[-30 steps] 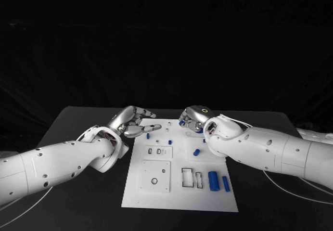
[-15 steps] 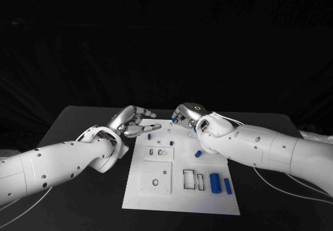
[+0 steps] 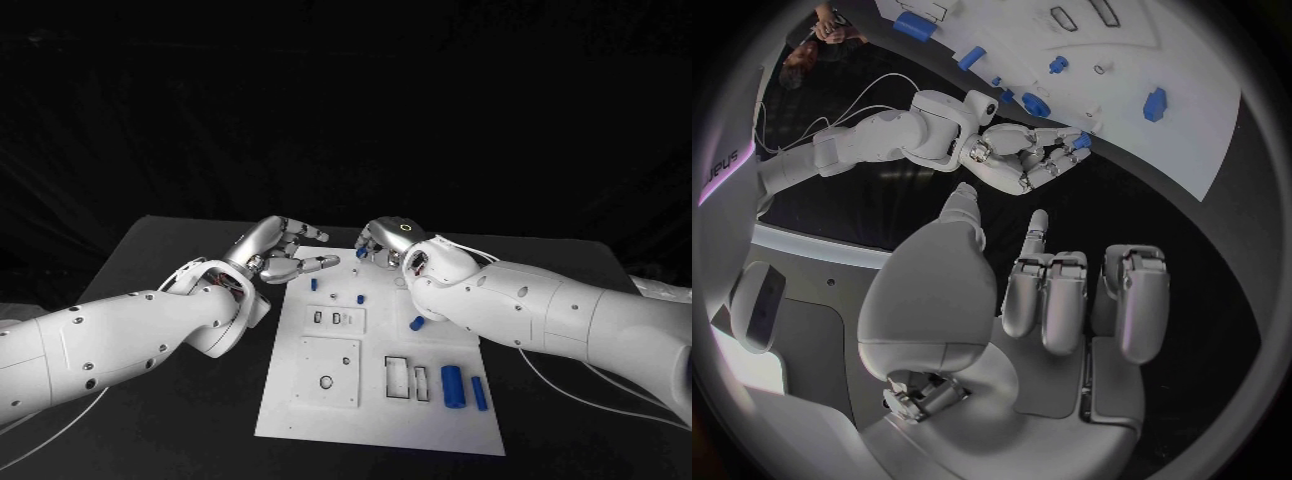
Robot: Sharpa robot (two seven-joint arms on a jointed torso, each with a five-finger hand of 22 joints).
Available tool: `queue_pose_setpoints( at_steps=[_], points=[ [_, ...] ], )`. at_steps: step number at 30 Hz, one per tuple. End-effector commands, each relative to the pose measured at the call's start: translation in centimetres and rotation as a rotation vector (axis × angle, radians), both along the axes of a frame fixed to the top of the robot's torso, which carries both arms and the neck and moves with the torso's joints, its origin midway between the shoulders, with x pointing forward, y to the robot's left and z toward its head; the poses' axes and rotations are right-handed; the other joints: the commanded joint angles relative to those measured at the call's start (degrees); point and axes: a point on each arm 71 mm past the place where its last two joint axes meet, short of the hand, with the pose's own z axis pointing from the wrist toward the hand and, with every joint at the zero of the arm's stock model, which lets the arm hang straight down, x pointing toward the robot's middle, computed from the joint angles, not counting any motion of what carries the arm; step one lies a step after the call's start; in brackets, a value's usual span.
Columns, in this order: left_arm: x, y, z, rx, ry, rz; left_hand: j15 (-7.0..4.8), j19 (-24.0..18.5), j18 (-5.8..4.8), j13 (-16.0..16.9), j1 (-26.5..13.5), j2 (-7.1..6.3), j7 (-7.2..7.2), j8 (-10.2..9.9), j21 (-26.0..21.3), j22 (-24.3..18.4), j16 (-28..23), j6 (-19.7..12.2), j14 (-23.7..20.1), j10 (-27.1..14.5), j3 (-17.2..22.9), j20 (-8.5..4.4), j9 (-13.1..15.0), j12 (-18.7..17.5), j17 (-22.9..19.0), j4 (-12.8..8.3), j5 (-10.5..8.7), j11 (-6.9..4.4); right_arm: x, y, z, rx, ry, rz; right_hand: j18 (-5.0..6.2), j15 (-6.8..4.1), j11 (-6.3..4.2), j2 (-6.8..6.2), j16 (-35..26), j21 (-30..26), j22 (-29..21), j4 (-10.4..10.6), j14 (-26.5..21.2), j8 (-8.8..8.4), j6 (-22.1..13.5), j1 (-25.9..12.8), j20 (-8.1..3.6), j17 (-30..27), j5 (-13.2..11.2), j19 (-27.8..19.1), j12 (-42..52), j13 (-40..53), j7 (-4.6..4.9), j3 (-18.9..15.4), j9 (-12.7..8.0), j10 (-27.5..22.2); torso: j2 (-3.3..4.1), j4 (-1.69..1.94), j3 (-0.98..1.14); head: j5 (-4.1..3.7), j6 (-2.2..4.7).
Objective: Assemble the parts on the task board
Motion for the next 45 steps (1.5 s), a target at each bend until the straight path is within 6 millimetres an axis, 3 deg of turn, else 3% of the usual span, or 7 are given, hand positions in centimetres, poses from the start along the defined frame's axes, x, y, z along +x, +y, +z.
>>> queue_pose_setpoints(
  at_steps=[1,6,11,17,20,35,45],
  points=[
    [-0.04,-0.18,0.33,0.002,-0.013,-0.002,0.38,6.03,-0.42,15.08,-0.01,0.56,0.18,-0.38,0.14,15.09,0.15,0.39,5.85,5.96,0.43,0.47,-0.07,0.14,15.08,0.05,-0.30,0.28,0.06,-0.03,-0.24,-0.038,0.010,0.003,-0.39,-0.26,-0.28,0.35,0.23,0.26,15.09,0.00,5.87,-0.04,0.05,-0.04,-0.42,15.09,0.18,5.99,-0.36,0.07,0.04,0.39,0.55,0.05,0.41,0.23,-0.20,-0.11,0.00],
    [-0.06,-0.24,0.45,0.004,-0.016,-0.004,0.38,6.03,-0.42,15.08,-0.01,0.56,0.18,-0.38,0.14,15.09,0.15,0.39,5.85,5.96,0.43,0.47,-0.07,0.14,15.08,0.05,-0.30,0.28,0.12,-0.16,-0.27,-0.042,0.010,-0.003,-0.39,-0.26,-0.28,0.35,0.23,0.26,15.09,0.00,5.87,-0.04,0.05,-0.04,-0.42,15.09,0.18,5.99,-0.36,0.07,0.04,0.39,0.55,0.05,0.49,0.27,-0.21,-0.11,-0.16],
    [-0.10,-0.24,0.53,0.003,-0.019,-0.003,0.37,6.03,-0.42,15.08,0.01,0.86,0.17,-0.39,0.14,15.09,0.15,0.51,5.85,5.96,0.60,0.47,-0.06,0.14,15.08,0.04,-0.38,0.28,0.12,-0.12,-0.32,-0.051,0.014,-0.004,-0.39,-0.26,-0.28,0.35,0.23,0.26,15.09,0.00,5.87,-0.04,0.05,-0.04,-0.42,15.09,0.18,5.99,-0.36,0.07,0.04,0.39,0.55,0.05,0.46,0.05,-0.18,-0.16,-0.10],
    [-0.02,-0.16,0.56,0.003,-0.025,0.002,0.36,6.03,-0.42,15.08,-0.01,0.93,0.16,-0.39,0.14,15.09,0.15,0.56,5.85,5.96,0.63,0.47,-0.05,0.14,15.08,0.04,-0.40,0.27,0.28,-0.23,-0.36,-0.056,0.012,-0.010,-0.39,-0.24,-0.26,0.28,0.23,0.26,15.09,0.04,5.87,-0.20,-0.08,-0.02,-0.41,15.09,0.18,5.99,-0.42,0.07,0.06,0.55,0.51,-0.10,0.33,0.10,-0.12,-0.11,-0.02],
    [-0.05,-0.12,0.58,0.002,-0.026,0.003,0.36,6.03,-0.42,15.08,-0.01,0.99,0.16,-0.39,0.14,15.09,0.15,0.60,5.85,5.96,0.66,0.47,-0.04,0.14,15.08,0.04,-0.42,0.27,0.42,-0.30,-0.31,-0.051,0.005,-0.013,-0.39,-0.20,-0.21,0.16,0.23,0.26,15.09,0.12,5.87,-0.41,-0.30,-0.04,-0.39,15.09,0.18,5.99,-0.47,0.07,0.08,0.73,0.44,-0.32,0.38,0.23,-0.21,-0.16,0.08],
    [-0.07,-0.19,0.60,-0.001,-0.022,0.016,0.33,6.03,-0.42,15.08,0.06,1.25,0.14,-0.40,0.14,15.09,0.15,0.71,5.85,5.96,0.81,0.46,-0.03,0.14,15.08,0.01,-0.47,0.25,0.58,-0.15,-0.31,-0.044,-0.005,-0.015,-0.39,-0.16,-0.14,0.15,0.23,0.26,15.09,0.26,5.87,-0.56,-0.42,-0.11,-0.36,15.09,0.19,5.99,-0.45,0.08,0.16,0.92,0.39,-0.42,0.29,0.15,-0.16,0.01,-0.28],
    [0.01,-0.11,0.62,0.000,-0.024,0.022,0.32,6.03,-0.42,15.08,0.12,1.40,0.13,-0.43,0.14,15.09,0.15,0.73,5.85,5.96,0.90,0.46,-0.04,0.14,15.08,0.00,-0.51,0.25,0.38,0.12,-0.45,-0.053,0.015,-0.007,-0.39,-0.13,-0.13,0.08,0.23,0.26,15.09,0.34,5.87,-0.68,-0.56,-0.16,-0.33,15.09,0.17,5.99,-0.47,0.08,0.15,1.04,0.34,-0.55,0.28,-0.06,-0.17,0.21,-0.43]
  ],
)
